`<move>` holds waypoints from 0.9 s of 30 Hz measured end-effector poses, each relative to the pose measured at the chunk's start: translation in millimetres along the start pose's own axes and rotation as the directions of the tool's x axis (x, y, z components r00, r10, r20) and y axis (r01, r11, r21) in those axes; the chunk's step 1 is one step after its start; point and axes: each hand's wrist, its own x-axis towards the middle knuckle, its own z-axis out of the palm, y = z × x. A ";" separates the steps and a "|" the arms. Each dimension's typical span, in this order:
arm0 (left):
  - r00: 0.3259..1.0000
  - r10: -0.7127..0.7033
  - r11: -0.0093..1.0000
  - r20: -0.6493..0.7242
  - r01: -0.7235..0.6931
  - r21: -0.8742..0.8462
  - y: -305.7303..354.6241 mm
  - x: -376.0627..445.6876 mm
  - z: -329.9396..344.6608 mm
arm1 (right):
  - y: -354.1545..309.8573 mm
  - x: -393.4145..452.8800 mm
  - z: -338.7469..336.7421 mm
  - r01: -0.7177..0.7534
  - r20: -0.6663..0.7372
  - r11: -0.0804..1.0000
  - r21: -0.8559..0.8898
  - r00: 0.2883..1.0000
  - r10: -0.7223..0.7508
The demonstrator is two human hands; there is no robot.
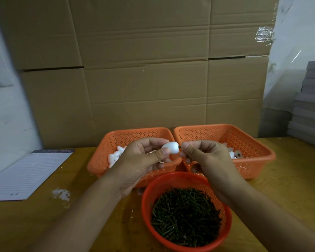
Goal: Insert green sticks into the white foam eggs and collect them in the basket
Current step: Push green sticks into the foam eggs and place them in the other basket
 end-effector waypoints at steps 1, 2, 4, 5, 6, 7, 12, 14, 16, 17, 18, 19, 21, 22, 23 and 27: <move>1.000 0.000 1.000 -0.004 0.000 0.003 0.1 0.0 0.1 | 0.3 -0.1 0.1 0.000 0.006 1.000 0.001 1.000 0.000; 1.000 0.002 1.000 -0.005 -0.001 0.006 0.2 -0.1 0.1 | 0.6 -0.4 0.3 0.000 0.010 1.000 0.002 1.000 0.000; 1.000 0.004 1.000 -0.004 -0.004 0.011 0.2 -0.1 -0.4 | 1.6 -0.6 0.9 -0.006 0.010 1.000 0.003 1.000 0.006; 1.000 0.005 1.000 -0.003 -0.005 0.016 0.3 0.0 -0.6 | 2.0 -0.5 1.0 -0.009 0.009 1.000 0.002 1.000 0.009; 1.000 0.006 1.000 -0.001 -0.006 0.025 0.6 0.1 -1.2 | 2.2 -0.4 0.9 -0.013 0.009 1.000 0.001 1.000 0.013; 1.000 0.009 0.999 0.002 -0.009 0.039 1.0 0.0 -1.7 | 2.3 -0.4 1.0 -0.019 0.012 1.000 0.000 1.000 0.019; 0.999 0.045 0.997 -0.019 -0.044 0.069 3.8 0.0 -3.4 | 3.6 -0.9 3.5 -0.088 0.043 0.996 -0.012 0.995 0.088; 0.998 0.058 0.997 -0.030 -0.056 0.059 3.8 -0.3 -2.7 | 6.2 -1.4 5.1 -0.114 0.062 0.993 -0.037 0.991 0.116; 0.997 0.067 0.996 -0.033 -0.065 0.062 3.6 -0.5 -1.2 | 8.8 -2.5 6.1 -0.128 0.098 0.989 -0.076 0.986 0.135; 0.997 0.071 0.995 -0.032 -0.068 0.069 3.5 -0.6 -0.1 | 9.8 -3.1 6.5 -0.135 0.115 0.987 -0.091 0.983 0.145; 0.997 0.074 0.994 -0.031 -0.072 0.079 3.4 -0.7 0.8 | 10.6 -3.7 6.7 -0.141 0.127 0.985 -0.101 0.980 0.154; 0.997 0.077 0.993 -0.031 -0.074 0.089 3.1 -0.7 1.6 | 11.4 -4.4 7.1 -0.147 0.136 0.984 -0.105 0.978 0.160; 0.996 0.079 0.992 -0.034 -0.075 0.102 2.7 -0.9 2.5 | 12.8 -5.1 8.8 -0.156 0.148 0.982 -0.105 0.974 0.170; 0.996 0.079 0.992 -0.036 -0.075 0.101 2.4 -1.0 2.6 | 13.2 -5.2 9.8 -0.161 0.146 0.982 -0.099 0.974 0.174; 0.996 0.080 0.992 -0.039 -0.075 0.097 2.2 -0.9 2.7 | 13.4 -5.0 10.5 -0.165 0.140 0.982 -0.092 0.974 0.176; 0.995 0.083 0.989 -0.050 -0.076 0.127 2.2 -0.8 3.0 | 11.1 -5.0 10.7 -0.163 0.116 0.985 -0.057 0.979 0.169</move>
